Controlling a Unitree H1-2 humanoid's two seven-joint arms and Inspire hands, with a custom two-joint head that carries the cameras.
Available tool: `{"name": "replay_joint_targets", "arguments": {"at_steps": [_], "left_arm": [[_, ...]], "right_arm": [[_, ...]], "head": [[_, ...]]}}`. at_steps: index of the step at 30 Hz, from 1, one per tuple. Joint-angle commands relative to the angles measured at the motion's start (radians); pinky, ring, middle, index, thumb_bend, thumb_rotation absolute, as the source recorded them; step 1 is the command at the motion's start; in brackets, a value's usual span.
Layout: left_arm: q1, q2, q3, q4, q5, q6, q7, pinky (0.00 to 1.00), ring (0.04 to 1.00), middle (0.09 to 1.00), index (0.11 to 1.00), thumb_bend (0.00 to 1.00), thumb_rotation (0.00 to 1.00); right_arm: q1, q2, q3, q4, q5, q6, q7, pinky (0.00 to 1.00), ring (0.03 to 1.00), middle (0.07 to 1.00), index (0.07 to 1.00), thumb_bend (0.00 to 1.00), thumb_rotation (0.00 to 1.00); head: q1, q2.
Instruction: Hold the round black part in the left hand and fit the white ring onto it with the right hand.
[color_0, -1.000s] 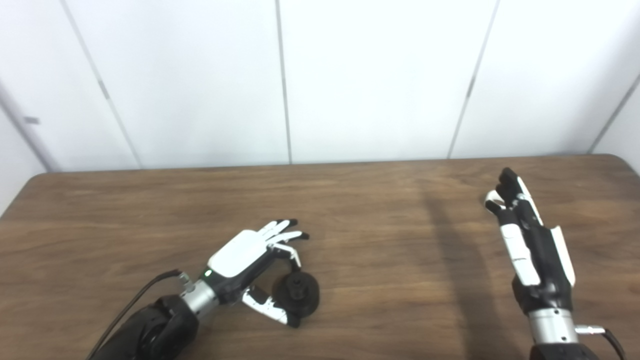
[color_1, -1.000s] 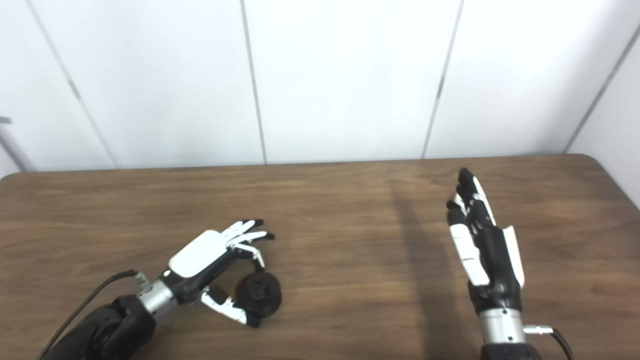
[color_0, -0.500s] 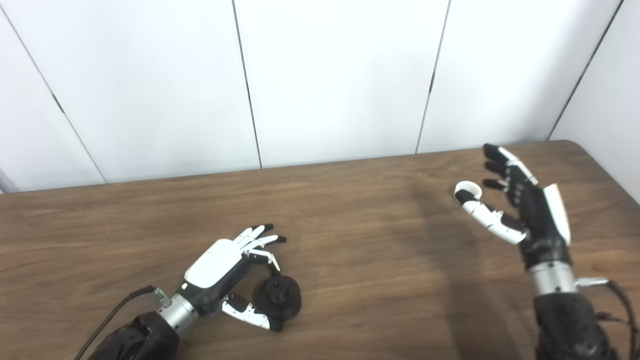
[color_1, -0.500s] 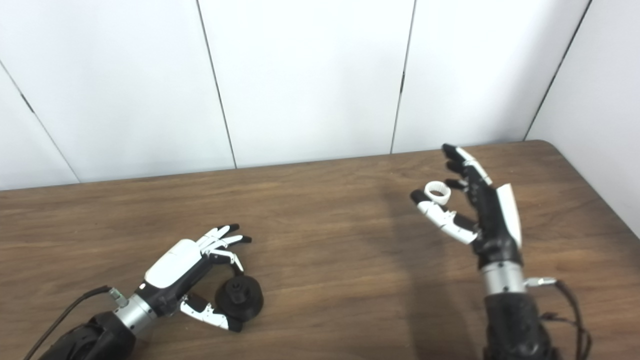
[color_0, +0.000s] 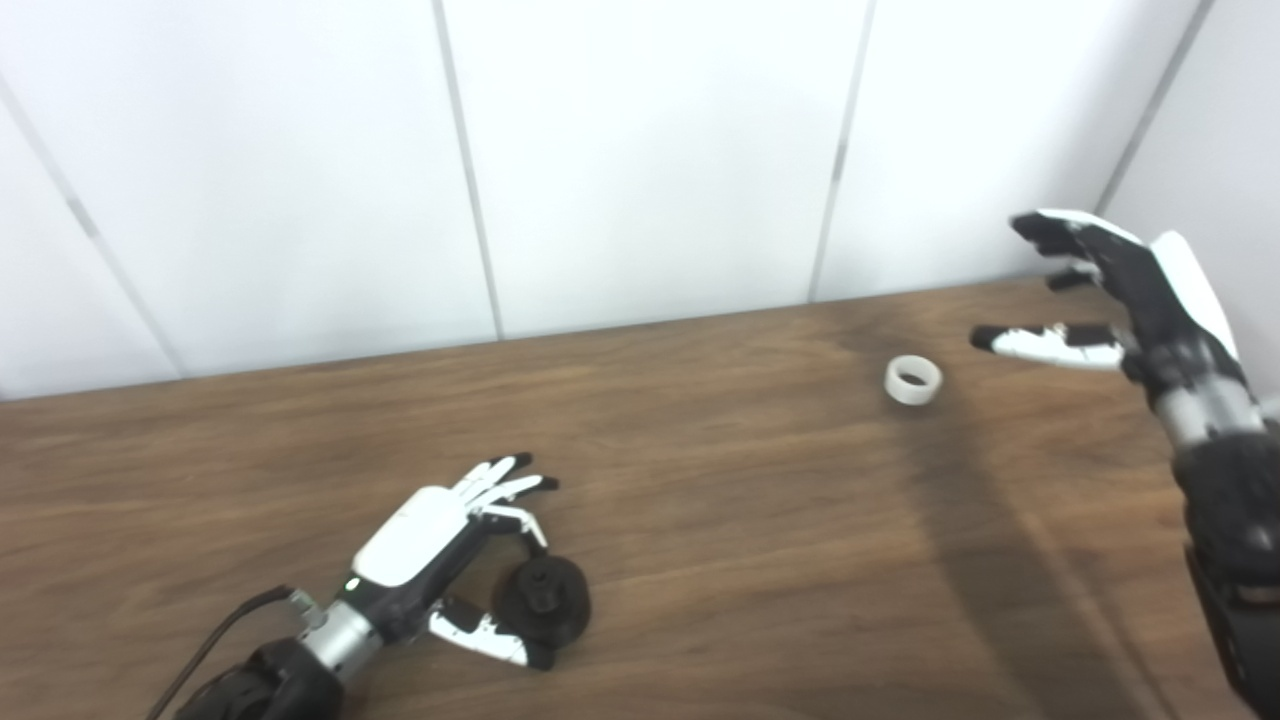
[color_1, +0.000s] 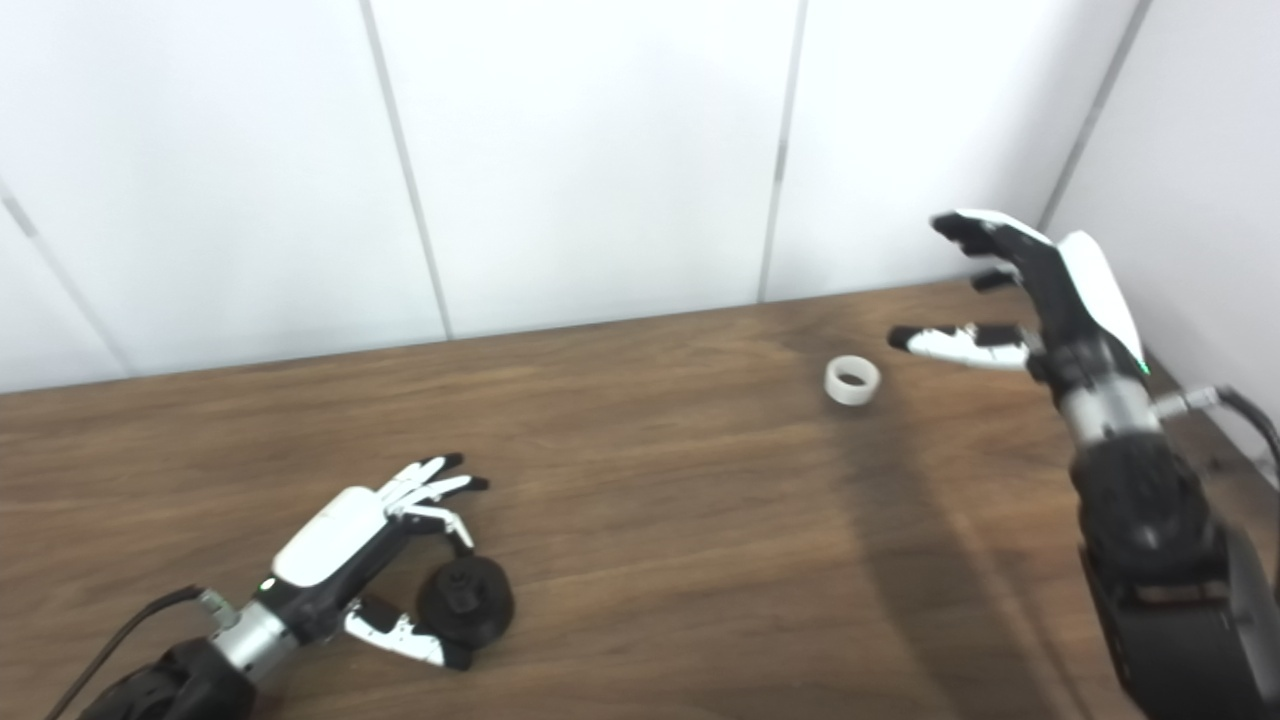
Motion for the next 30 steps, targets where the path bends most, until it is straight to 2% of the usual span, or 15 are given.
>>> {"name": "replay_joint_targets", "arguments": {"at_steps": [1, 4, 8, 11, 15, 20, 30], "left_arm": [[0.006, 0.006, -0.040, 0.020, 0.021, -0.011, -0.038, 1.00, 1.000, 0.907, 0.482, 0.52, 0.06], [0.007, 0.012, -0.046, 0.022, 0.017, -0.011, -0.029, 1.00, 1.000, 0.907, 0.482, 0.52, 0.06], [0.007, 0.022, -0.059, 0.029, 0.015, -0.011, 0.001, 1.00, 1.000, 0.903, 0.481, 0.52, 0.06], [0.008, 0.031, -0.067, 0.031, 0.011, -0.011, 0.012, 1.00, 1.000, 0.902, 0.482, 0.52, 0.06], [0.009, 0.041, -0.073, 0.031, 0.001, -0.011, 0.009, 1.00, 1.000, 0.907, 0.482, 0.52, 0.06], [0.008, 0.055, -0.095, 0.035, -0.013, -0.011, 0.031, 1.00, 1.000, 0.905, 0.482, 0.52, 0.06], [0.004, 0.070, -0.130, 0.046, -0.035, -0.011, 0.064, 1.00, 1.000, 0.900, 0.482, 0.52, 0.06]], "right_arm": [[-0.069, -0.080, 0.031, 0.024, -0.052, -0.072, 0.016, 0.77, 0.850, 0.826, 0.748, 0.70, 0.17], [-0.118, -0.139, 0.090, 0.083, -0.086, -0.101, 0.058, 0.82, 0.887, 0.834, 0.732, 0.76, 0.17], [-0.181, -0.190, 0.166, 0.155, -0.128, -0.130, 0.115, 0.82, 0.916, 0.846, 0.698, 0.85, 0.14], [-0.228, -0.212, 0.223, 0.232, -0.165, -0.200, 0.130, 0.81, 0.921, 0.841, 0.675, 0.90, 0.10], [-0.283, -0.219, 0.309, 0.296, -0.251, -0.189, 0.189, 0.84, 0.957, 0.863, 0.682, 0.90, 0.12], [-0.348, -0.221, 0.401, 0.387, -0.328, -0.246, 0.240, 0.91, 0.964, 0.870, 0.682, 0.95, 0.15], [-0.471, -0.194, 0.496, 0.504, -0.440, -0.267, 0.314, 1.00, 1.000, 0.917, 0.695, 1.00, 0.22]], "head": [[-0.009, -0.002], [-0.025, -0.007], [-0.043, -0.013], [-0.048, -0.015], [-0.063, -0.021], [-0.082, -0.025], [-0.104, -0.036]]}}
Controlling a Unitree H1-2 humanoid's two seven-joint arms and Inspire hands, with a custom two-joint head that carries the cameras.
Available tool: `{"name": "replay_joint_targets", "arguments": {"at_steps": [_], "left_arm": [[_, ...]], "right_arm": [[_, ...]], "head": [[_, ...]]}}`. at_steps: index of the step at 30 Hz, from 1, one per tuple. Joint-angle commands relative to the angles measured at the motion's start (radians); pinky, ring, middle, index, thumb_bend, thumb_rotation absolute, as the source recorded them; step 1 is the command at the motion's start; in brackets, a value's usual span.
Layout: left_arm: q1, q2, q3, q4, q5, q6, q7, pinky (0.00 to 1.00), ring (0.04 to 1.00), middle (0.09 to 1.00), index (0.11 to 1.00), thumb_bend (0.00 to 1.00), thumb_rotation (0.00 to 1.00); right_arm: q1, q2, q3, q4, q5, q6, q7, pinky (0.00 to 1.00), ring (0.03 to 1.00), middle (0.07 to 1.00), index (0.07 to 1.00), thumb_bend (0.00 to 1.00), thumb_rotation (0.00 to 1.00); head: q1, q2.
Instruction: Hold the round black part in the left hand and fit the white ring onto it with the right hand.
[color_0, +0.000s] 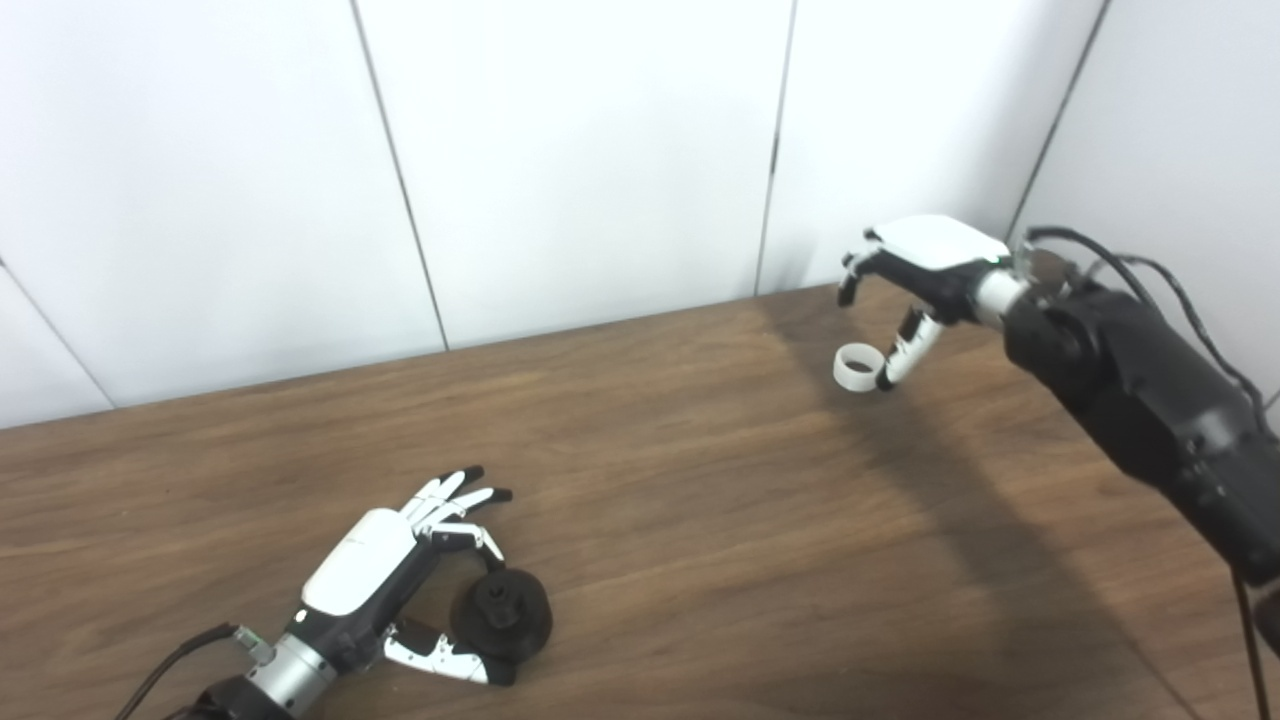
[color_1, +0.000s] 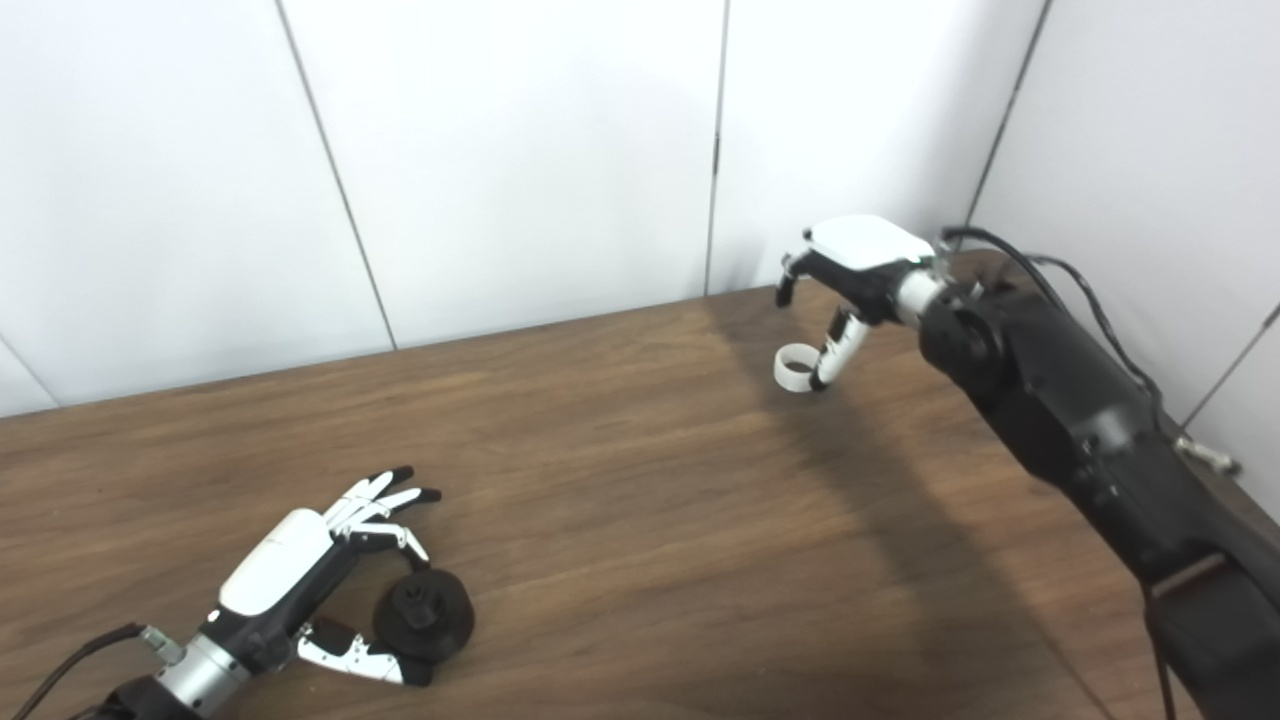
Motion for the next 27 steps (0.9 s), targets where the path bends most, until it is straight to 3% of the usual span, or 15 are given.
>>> {"name": "replay_joint_targets", "arguments": {"at_steps": [1, 27], "left_arm": [[0.018, 0.027, -0.040, 0.025, 0.025, 0.000, -0.034, 1.00, 1.000, 0.899, 0.482, 0.52, 0.06], [0.035, 0.047, -0.039, -0.008, 0.023, 0.000, -0.045, 1.00, 1.000, 0.901, 0.482, 0.52, 0.06]], "right_arm": [[-0.059, -0.013, 0.001, 0.003, -0.031, -0.002, 0.005, 1.00, 1.000, 0.920, 0.696, 1.00, 0.22], [-0.113, 0.008, 0.031, 0.051, -0.069, -0.015, 0.081, 1.00, 1.000, 0.935, 0.709, 1.00, 0.18]], "head": [[-0.003, -0.003], [-0.014, -0.003]]}}
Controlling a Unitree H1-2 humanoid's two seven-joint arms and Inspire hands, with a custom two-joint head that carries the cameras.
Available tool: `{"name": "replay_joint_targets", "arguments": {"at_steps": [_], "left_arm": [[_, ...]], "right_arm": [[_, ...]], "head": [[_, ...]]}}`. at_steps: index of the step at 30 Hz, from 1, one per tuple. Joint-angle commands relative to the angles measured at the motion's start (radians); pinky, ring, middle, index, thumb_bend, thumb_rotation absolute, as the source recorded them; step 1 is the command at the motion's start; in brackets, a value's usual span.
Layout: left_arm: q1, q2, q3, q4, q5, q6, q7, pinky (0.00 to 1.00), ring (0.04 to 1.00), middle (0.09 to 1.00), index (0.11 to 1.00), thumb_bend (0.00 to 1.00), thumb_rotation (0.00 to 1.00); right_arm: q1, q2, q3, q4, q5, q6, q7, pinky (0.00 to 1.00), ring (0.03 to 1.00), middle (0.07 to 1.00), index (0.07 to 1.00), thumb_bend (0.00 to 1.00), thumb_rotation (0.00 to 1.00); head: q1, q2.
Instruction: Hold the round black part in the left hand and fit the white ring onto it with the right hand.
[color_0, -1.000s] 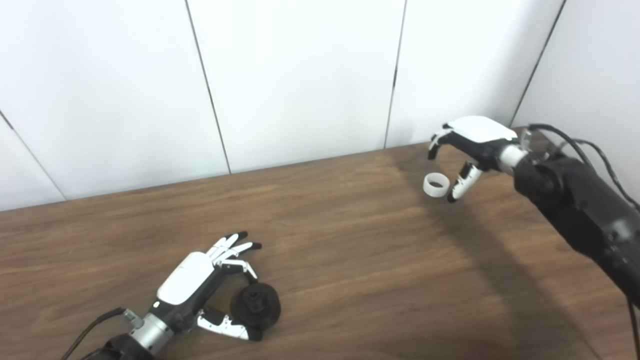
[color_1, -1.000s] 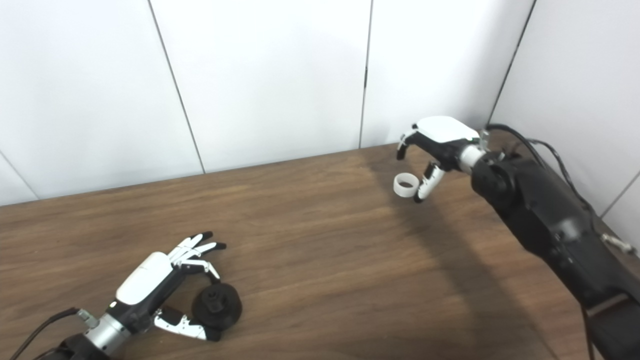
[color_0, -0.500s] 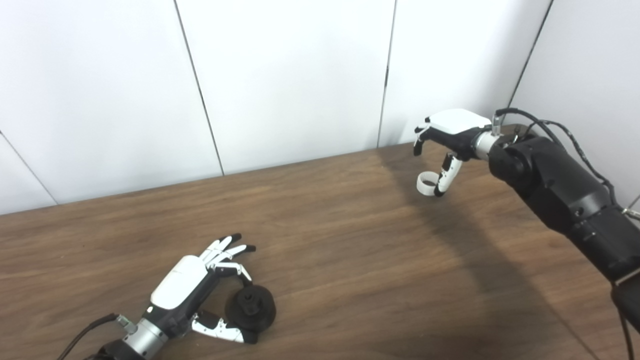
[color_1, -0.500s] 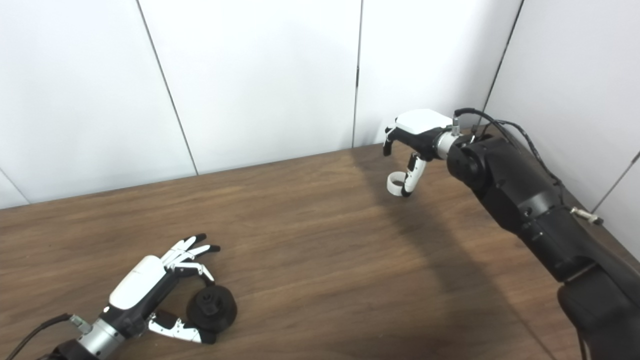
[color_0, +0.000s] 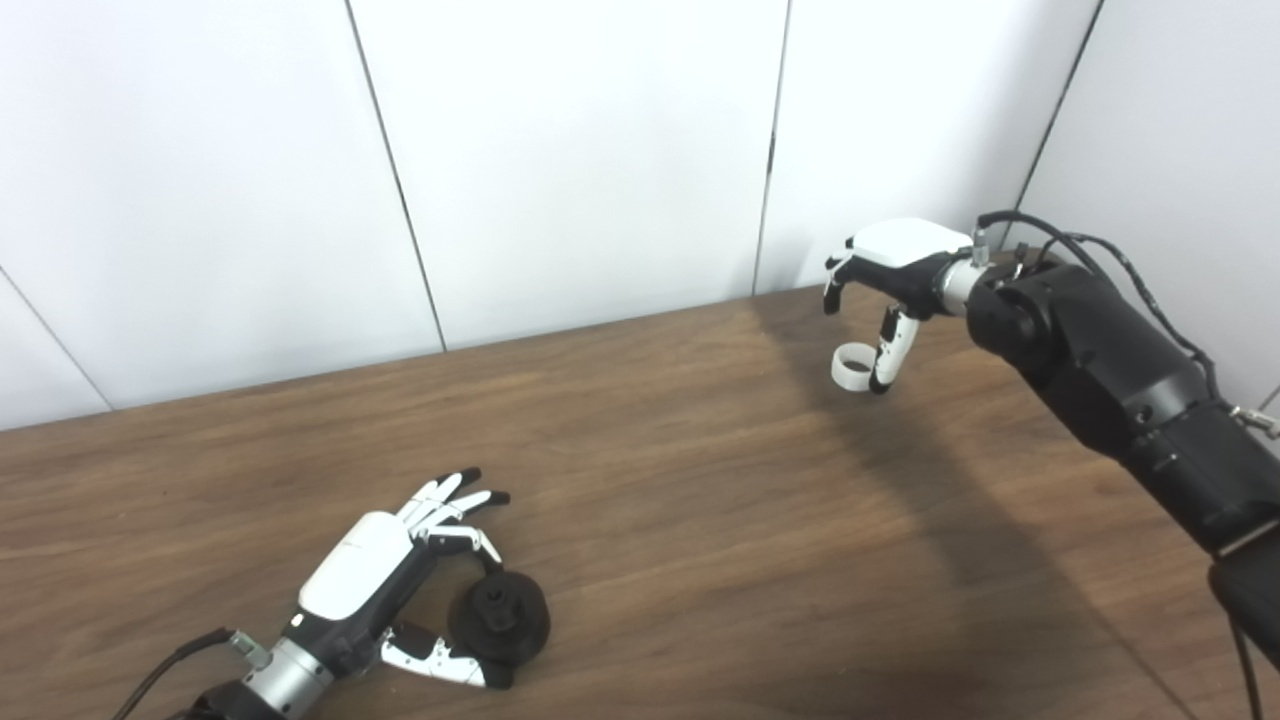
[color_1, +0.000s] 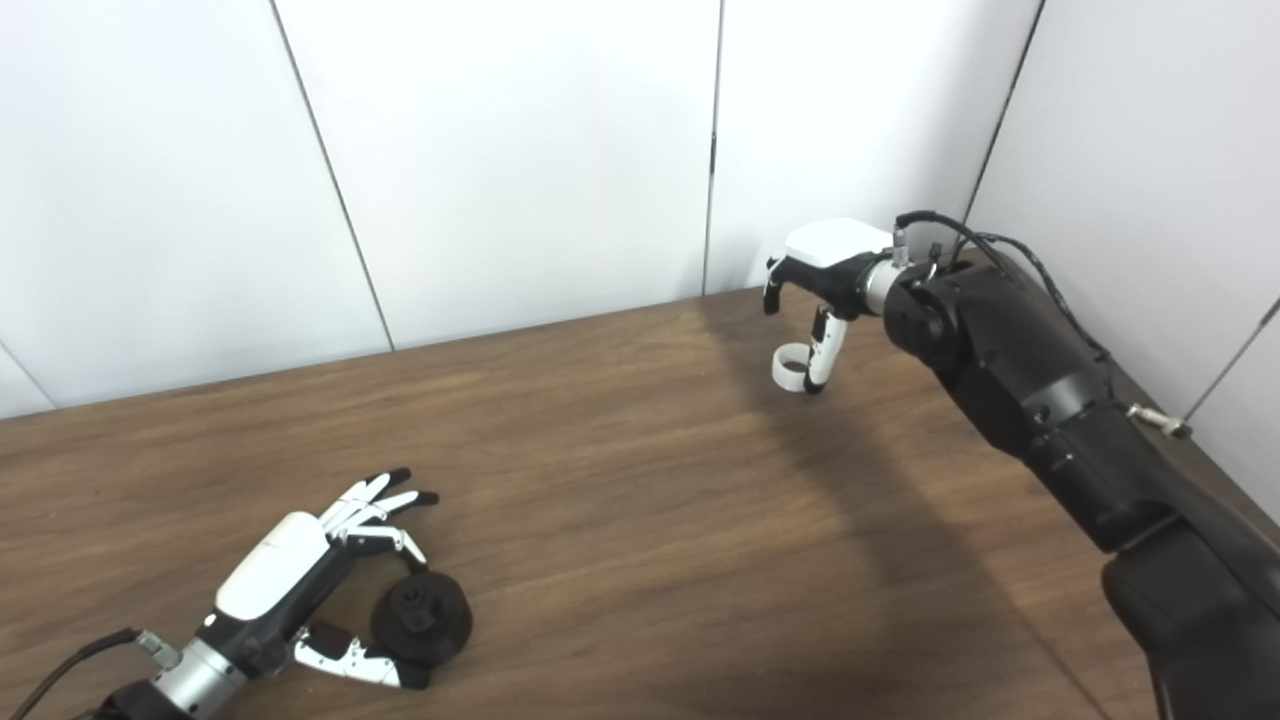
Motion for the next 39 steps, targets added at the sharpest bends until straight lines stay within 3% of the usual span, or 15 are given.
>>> {"name": "replay_joint_targets", "arguments": {"at_steps": [1, 26, 39], "left_arm": [[0.034, 0.033, -0.023, -0.001, 0.022, 0.001, -0.064, 1.00, 1.000, 0.901, 0.482, 0.52, 0.06], [0.064, 0.064, -0.012, -0.055, 0.008, 0.001, -0.063, 1.00, 1.000, 0.895, 0.482, 0.52, 0.06], [0.100, 0.063, 0.042, -0.103, 0.002, 0.001, -0.120, 1.00, 1.000, 0.894, 0.482, 0.52, 0.06]], "right_arm": [[-0.062, -0.025, -0.014, -0.012, -0.008, -0.008, -0.002, 1.00, 1.000, 0.935, 0.709, 1.00, 0.18], [-0.036, -0.024, -0.009, 0.006, -0.027, 0.000, 0.013, 1.00, 1.000, 0.944, 0.720, 1.00, 0.18], [-0.039, 0.001, 0.009, 0.053, -0.040, -0.017, -0.009, 1.00, 1.000, 0.941, 0.719, 1.00, 0.19]], "head": [[-0.001, 0.004], [-0.001, 0.018], [0.011, 0.028]]}}
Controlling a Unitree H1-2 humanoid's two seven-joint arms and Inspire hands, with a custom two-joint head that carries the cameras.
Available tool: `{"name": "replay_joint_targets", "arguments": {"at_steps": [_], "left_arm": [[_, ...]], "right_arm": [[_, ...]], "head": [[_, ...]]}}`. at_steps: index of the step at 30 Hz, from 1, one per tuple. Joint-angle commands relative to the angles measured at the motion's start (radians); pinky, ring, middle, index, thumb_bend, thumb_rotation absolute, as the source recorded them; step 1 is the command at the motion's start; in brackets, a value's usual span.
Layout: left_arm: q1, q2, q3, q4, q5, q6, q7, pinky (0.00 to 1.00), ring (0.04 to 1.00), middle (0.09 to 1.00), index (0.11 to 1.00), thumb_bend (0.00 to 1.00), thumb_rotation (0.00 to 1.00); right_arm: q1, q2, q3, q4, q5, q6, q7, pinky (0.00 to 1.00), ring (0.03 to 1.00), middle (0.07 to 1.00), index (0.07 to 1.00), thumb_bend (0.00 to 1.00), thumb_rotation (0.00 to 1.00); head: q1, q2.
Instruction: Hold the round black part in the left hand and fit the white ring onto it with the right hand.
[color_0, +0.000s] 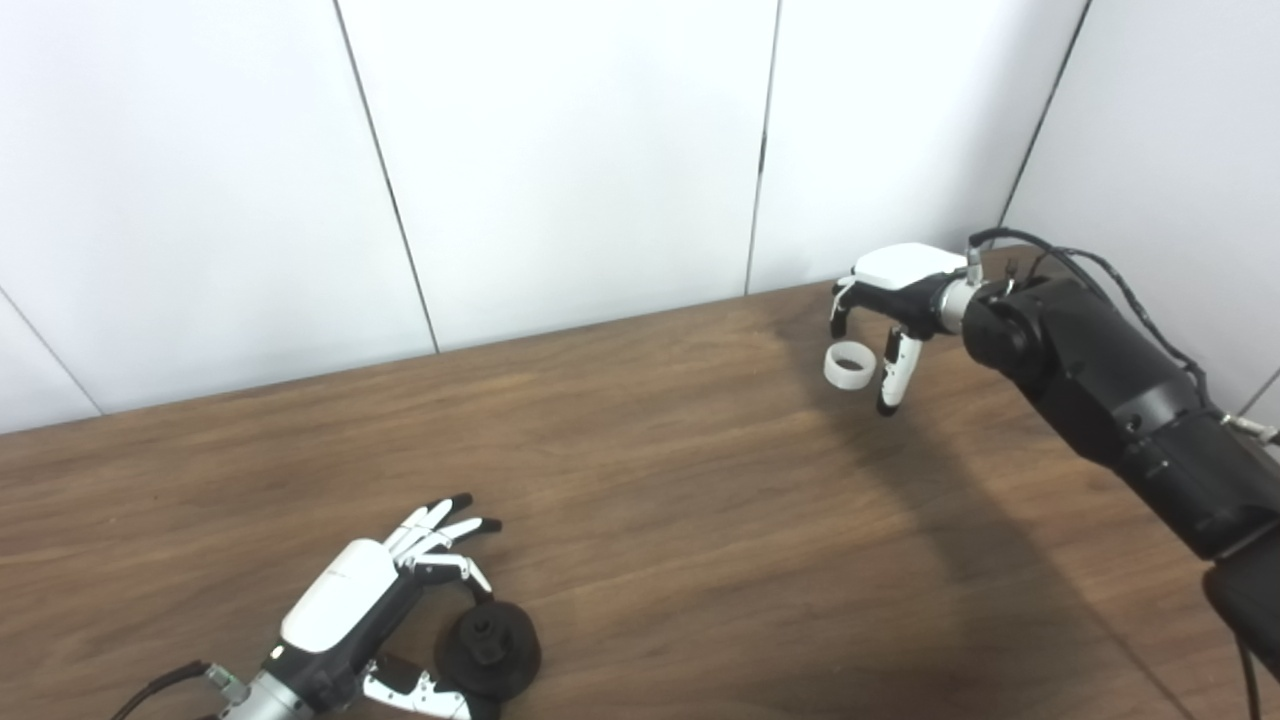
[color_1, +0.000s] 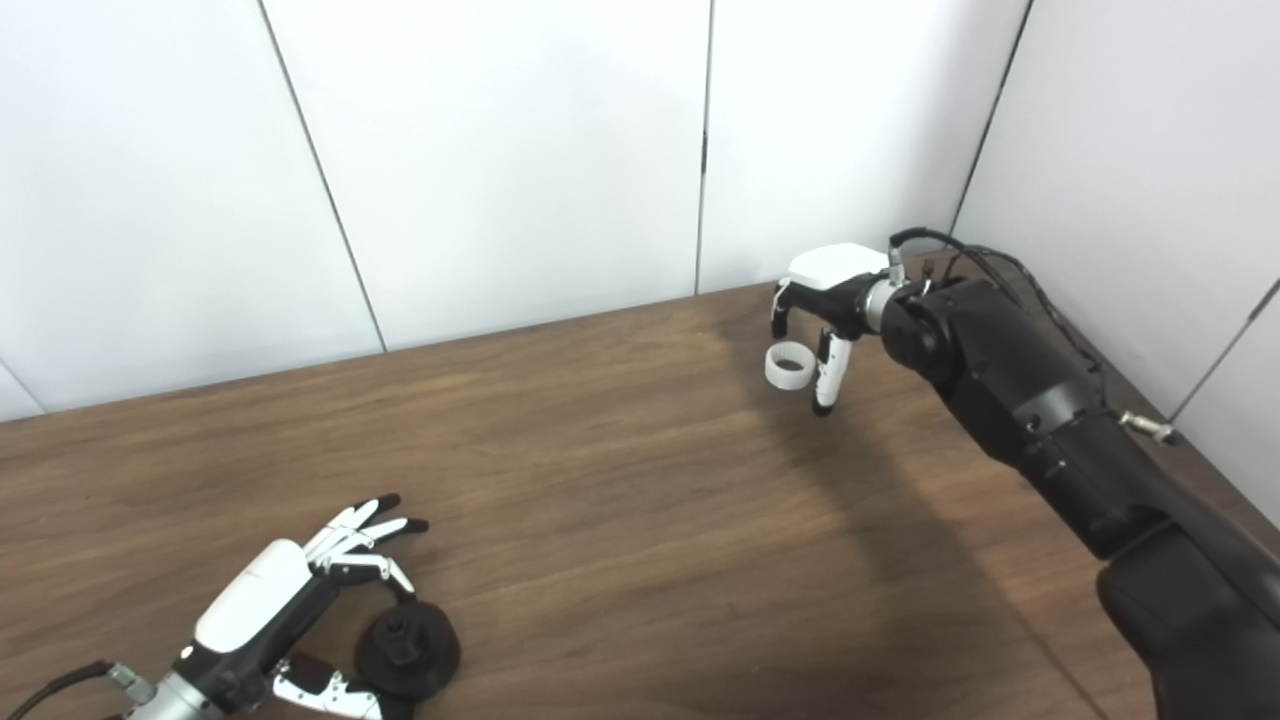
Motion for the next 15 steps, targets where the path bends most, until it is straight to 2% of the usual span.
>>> {"name": "replay_joint_targets", "arguments": {"at_steps": [1, 8, 15], "left_arm": [[0.024, 0.027, -0.010, -0.005, 0.020, 0.000, -0.048, 1.00, 1.000, 0.894, 0.482, 0.52, 0.06], [0.038, 0.024, 0.009, -0.028, 0.028, 0.000, -0.074, 1.00, 1.000, 0.897, 0.482, 0.52, 0.06], [0.049, 0.017, 0.034, -0.047, 0.026, 0.000, -0.097, 1.00, 1.000, 0.901, 0.482, 0.52, 0.06]], "right_arm": [[-0.046, -0.017, -0.011, -0.009, -0.009, -0.004, -0.032, 1.00, 1.000, 0.940, 0.719, 1.00, 0.20], [-0.052, -0.013, -0.019, 0.007, 0.005, -0.013, -0.028, 1.00, 1.000, 0.939, 0.732, 0.99, 0.20], [-0.062, 0.002, -0.004, 0.052, -0.001, -0.033, -0.043, 1.00, 1.000, 0.943, 0.736, 0.99, 0.23]], "head": [[-0.001, 0.001], [0.001, 0.009], [0.015, 0.013]]}}
